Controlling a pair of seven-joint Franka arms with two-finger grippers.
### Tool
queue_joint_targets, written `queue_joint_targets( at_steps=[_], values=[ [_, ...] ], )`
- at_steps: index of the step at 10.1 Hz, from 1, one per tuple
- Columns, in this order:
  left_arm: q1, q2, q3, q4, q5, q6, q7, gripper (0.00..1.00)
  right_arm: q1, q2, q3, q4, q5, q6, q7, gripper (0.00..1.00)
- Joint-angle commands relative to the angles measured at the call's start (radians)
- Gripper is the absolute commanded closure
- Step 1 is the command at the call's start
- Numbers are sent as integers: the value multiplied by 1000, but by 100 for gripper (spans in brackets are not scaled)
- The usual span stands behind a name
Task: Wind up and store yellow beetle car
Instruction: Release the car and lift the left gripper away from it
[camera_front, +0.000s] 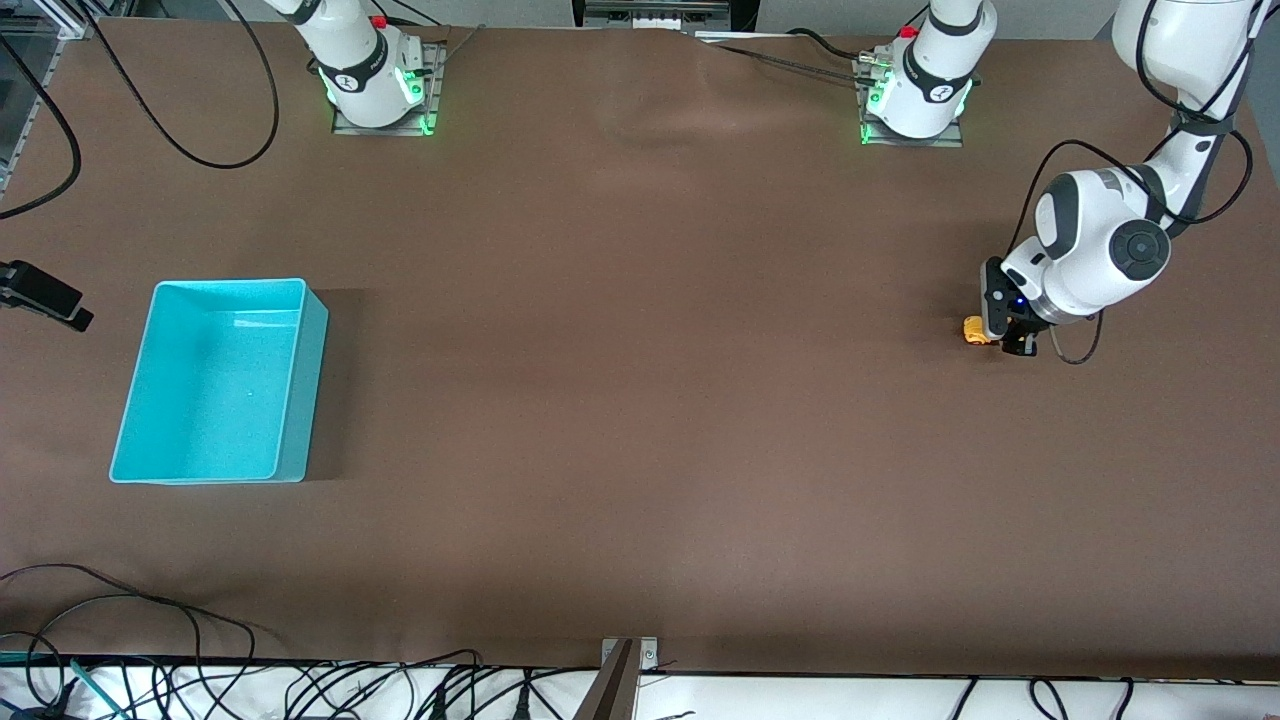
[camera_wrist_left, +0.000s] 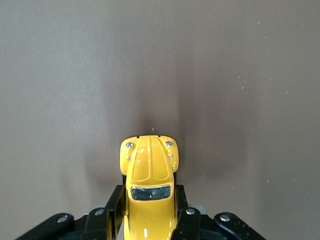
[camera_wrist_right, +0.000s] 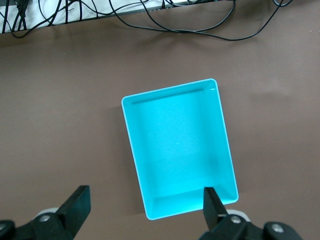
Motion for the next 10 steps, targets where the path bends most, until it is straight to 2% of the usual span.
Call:
queue_joint_targets(
  at_steps=[1,7,8,9,10],
  values=[
    [12,94,35,39,33,19,41,100,-4,-4,1,13,12,-6,3,0],
    [42,105,49,53,21,19,69,100,-4,-4,1,13,12,-6,5,0],
    [42,104,49,53,22,19,69,95,-4,-4,1,13,12,-6,5,0],
    [42,104,49,53,21,19,68,83,-4,-4,1,13,12,-6,0,0],
    [42,97,49,60,21,19,69,75,-4,-4,0,13,12,-6,0,0]
  ],
)
